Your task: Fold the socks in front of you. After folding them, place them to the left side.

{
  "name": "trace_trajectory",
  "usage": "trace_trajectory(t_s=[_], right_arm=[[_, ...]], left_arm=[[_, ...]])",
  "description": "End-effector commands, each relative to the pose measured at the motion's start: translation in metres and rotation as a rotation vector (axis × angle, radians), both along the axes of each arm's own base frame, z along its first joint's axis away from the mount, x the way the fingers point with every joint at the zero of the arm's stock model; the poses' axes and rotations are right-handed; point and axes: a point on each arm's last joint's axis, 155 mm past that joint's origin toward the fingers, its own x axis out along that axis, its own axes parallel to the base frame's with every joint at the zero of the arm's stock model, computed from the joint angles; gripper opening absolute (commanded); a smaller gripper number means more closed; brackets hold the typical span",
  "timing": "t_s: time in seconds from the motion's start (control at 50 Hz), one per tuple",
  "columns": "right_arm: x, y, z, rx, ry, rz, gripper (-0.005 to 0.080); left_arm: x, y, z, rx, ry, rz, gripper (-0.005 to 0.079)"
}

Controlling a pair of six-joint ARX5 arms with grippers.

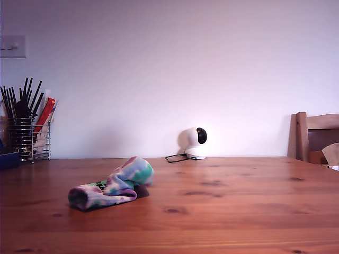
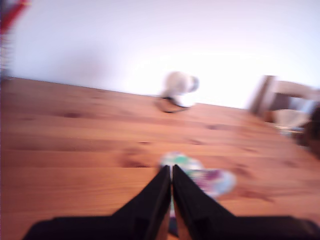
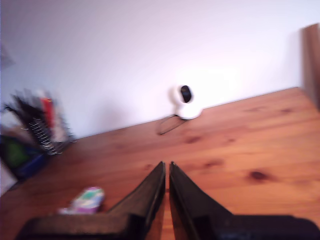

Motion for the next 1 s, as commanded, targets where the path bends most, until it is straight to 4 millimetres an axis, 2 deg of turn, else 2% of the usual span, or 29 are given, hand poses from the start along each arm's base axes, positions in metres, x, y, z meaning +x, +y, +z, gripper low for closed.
trace_trajectory(t_s=[0.0, 0.16, 0.36, 0.62, 0.98], right_arm=[[-0.002, 0.005, 0.002, 0.004, 0.032, 0.026, -0.0012], [-0.009, 0.025, -0.004, -0.032, 0.15, 0.147, -0.0012], [0.0, 0.044, -0.002, -0.132, 0.229, 0.27, -0.0012], [0.031, 0.076, -0.015, -0.243, 0.362, 0.437, -0.0012], [0.074, 0.123, -0.032, -0.365, 0.435, 0.615, -0.0012]], left_arm=[[-0.005, -0.007, 0.011, -0.004, -0.005, -0.041, -0.0021], [-0.011, -0.024, 0.009, -0.016, 0.084, -0.142, -0.0021], [-0.008, -0.045, -0.015, -0.024, 0.269, -0.266, -0.0021], [0.008, -0.065, -0.04, 0.06, 0.397, -0.369, -0.0021], [0.041, -0.081, -0.073, 0.13, 0.408, -0.41, -0.0021]])
